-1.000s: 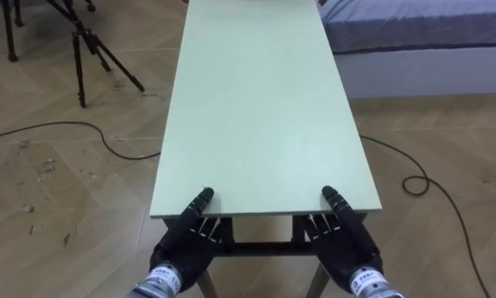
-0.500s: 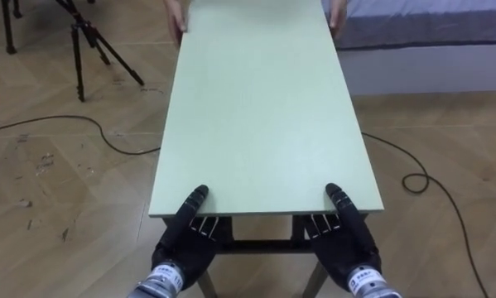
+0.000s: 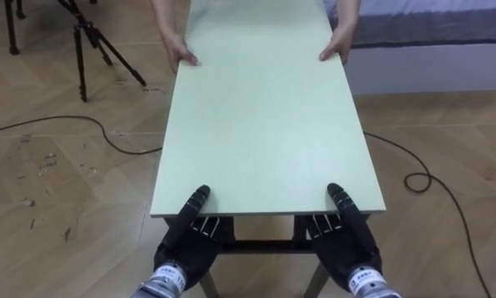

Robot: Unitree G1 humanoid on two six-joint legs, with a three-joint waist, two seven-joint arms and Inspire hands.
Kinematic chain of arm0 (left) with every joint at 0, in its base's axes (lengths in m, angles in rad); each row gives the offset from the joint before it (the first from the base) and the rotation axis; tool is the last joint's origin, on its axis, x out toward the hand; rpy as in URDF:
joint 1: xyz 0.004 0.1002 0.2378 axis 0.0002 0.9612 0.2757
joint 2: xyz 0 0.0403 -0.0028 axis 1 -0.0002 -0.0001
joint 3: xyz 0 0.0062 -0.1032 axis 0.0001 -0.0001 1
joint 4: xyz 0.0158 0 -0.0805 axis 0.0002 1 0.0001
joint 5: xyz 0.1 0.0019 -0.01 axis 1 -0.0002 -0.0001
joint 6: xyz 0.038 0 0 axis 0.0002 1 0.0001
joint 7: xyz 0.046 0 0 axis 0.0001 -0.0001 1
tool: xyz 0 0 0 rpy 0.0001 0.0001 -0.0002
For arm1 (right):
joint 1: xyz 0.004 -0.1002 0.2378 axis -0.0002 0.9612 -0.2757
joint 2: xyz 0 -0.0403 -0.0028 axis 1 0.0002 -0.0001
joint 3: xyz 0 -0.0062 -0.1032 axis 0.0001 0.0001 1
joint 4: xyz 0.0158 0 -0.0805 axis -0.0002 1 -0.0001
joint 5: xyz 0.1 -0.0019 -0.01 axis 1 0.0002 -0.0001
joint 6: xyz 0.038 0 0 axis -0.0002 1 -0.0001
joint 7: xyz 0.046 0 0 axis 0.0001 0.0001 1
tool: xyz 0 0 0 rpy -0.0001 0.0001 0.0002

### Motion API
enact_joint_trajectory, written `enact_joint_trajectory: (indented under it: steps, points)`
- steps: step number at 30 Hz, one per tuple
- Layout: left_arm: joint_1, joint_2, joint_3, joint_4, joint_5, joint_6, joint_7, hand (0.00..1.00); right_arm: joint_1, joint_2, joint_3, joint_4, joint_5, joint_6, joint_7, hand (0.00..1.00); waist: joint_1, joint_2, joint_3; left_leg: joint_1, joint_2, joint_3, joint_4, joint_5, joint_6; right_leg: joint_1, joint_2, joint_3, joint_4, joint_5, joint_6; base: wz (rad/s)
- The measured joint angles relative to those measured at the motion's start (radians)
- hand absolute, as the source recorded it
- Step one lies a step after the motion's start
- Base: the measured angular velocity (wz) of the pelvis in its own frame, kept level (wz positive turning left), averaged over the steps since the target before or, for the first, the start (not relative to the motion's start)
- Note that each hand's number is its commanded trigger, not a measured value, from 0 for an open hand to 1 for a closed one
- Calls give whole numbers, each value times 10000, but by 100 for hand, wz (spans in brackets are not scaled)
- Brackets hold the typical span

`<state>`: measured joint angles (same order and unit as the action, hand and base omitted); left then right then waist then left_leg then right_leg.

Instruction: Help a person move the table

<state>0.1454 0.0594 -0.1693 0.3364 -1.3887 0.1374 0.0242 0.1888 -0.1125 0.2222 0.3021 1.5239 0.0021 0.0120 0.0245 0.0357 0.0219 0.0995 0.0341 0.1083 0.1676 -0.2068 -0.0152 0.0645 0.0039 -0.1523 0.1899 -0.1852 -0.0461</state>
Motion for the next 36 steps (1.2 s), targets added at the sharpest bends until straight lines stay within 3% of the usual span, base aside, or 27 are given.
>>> enact_joint_trajectory:
  steps: [3, 5, 10, 22, 27, 33, 36]
  points:
    - [0, 0, 5, -1, -4, -7, -217, 100, -1, -1, -26, -2, 7, 2, 317, 100, -12, 2, -11, 4, 1, 1, 30, 0, 1, 12, -3, -4, 3, 27, 3, 0]
    - [0, 11, 5, -2, 21, -27, -366, 100, -2, -2, -37, -3, -4, -2, 468, 100, -6, 8, -72, 6, -1, 1, 66, 0, 1, 22, -8, -5, -17, 37, 6, 0]
    - [-97, 9, 20, -2, 199, -158, -557, 100, 1, 24, -39, -3, 12, -7, 709, 100, -33, 40, -121, 62, -2, 2, 146, 1, 2, 41, -9, 37, -20, 40, 7, -1]
    - [-127, 4, -14, -33, 362, -87, -624, 100, -15, 40, -103, -3, 0, -57, 679, 100, -63, 5, -123, 170, 4, -54, 0, 1, 1, 147, 16, 96, -7, 39, 7, -1]
    - [-70, 7, 39, -711, 462, -93, -577, 100, -3, 9, -85, -641, 66, -99, 643, 100, -20, -124, -73, -107, -1, -18, -25, 1, 1, -130, 6, 32, 0, 38, 10, 1]
    - [959, 2, 46, -2488, 445, -146, -282, 100, 805, -235, 67, -2206, 327, -122, 660, 100, 199, -162, -61, -170, 24, -23, -29, 1, 1, -185, 34, 43, -10, 39, 9, -1]
    - [1565, 53, -17, -3066, 485, -319, -315, 100, 1387, -222, 362, -2737, 305, -347, 760, 100, 373, -162, -61, -43, 50, -31, -43, 0, 1, -88, 55, 67, -22, 39, 8, -6]
